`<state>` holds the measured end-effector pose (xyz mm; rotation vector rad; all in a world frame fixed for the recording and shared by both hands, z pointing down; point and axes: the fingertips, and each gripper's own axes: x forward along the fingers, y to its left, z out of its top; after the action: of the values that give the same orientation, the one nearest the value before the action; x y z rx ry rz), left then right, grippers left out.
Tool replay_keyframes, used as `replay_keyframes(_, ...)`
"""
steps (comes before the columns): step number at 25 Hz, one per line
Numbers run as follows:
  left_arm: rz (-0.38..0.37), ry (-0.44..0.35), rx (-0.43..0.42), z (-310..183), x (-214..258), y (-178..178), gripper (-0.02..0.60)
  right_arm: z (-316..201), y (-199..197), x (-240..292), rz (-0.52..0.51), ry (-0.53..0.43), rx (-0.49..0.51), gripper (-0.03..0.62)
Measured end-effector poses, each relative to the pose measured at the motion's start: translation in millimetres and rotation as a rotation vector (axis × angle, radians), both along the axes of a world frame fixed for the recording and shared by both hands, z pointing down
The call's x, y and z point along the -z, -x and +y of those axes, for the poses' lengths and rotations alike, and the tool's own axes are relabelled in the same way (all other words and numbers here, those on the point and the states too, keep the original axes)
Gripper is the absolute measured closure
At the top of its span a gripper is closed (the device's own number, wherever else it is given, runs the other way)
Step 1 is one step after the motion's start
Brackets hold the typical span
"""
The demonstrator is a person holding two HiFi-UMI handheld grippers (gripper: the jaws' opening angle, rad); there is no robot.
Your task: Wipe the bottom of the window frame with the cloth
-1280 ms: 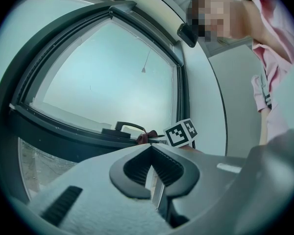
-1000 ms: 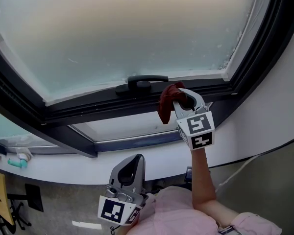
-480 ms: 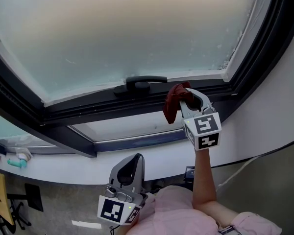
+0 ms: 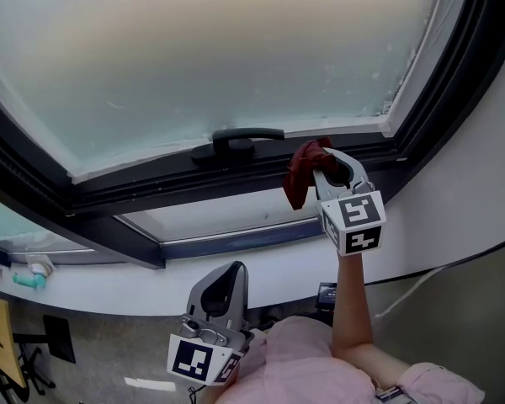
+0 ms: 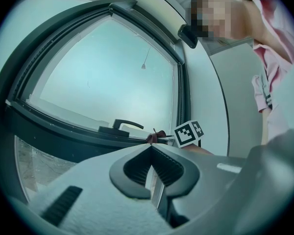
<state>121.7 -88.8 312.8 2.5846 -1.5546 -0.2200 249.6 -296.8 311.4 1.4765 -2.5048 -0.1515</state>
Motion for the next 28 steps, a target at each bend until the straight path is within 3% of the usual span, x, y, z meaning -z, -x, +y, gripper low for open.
replay_keyframes(28, 0.007, -0.005, -0.015, -6, 1, 3, 0.581, -13, -61, -1, -0.038, 0.015, -0.141, 0.537)
